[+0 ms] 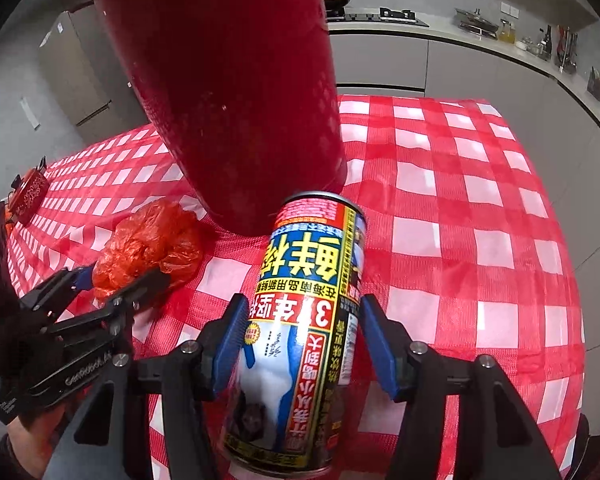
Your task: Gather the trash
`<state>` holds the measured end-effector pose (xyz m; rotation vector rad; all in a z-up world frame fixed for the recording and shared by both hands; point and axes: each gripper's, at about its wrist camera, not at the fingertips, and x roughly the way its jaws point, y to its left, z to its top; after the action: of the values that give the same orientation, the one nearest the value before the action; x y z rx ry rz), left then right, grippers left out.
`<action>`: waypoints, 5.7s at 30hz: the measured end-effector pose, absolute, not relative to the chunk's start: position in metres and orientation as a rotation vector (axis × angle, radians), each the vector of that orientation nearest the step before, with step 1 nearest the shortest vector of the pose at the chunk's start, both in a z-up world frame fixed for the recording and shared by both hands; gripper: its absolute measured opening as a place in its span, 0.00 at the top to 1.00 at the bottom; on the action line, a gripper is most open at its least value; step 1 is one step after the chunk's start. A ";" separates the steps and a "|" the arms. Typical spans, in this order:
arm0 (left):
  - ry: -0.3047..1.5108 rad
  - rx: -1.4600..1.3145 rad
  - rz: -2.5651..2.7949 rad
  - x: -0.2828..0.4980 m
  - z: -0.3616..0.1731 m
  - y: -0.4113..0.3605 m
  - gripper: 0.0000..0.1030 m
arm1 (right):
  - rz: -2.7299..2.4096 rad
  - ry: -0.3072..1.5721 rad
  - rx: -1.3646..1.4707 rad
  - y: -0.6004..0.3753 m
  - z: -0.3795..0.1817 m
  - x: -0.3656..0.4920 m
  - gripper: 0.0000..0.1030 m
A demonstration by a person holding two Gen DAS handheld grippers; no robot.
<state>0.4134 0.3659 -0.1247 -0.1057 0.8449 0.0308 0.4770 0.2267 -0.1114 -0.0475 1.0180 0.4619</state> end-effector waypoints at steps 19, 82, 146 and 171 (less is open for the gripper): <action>0.674 -0.056 -0.146 0.343 -0.063 0.294 0.61 | 0.379 0.812 0.022 0.143 -0.043 0.387 0.46; 0.782 -0.049 -0.237 0.265 -0.153 -0.118 0.61 | 0.232 0.869 0.016 -0.321 -0.128 0.275 0.46; 0.808 -0.020 -0.119 0.216 -0.113 -0.102 0.05 | 0.129 0.823 -0.061 -0.312 -0.120 0.220 0.00; 0.608 -0.014 -0.200 0.086 0.000 -0.009 0.05 | 0.076 0.677 -0.085 -0.192 0.018 0.034 0.00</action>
<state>0.0861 -0.0086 0.0003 -0.0140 0.6084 -0.1998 0.0336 -0.1919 0.0175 -0.0849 0.6770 0.0758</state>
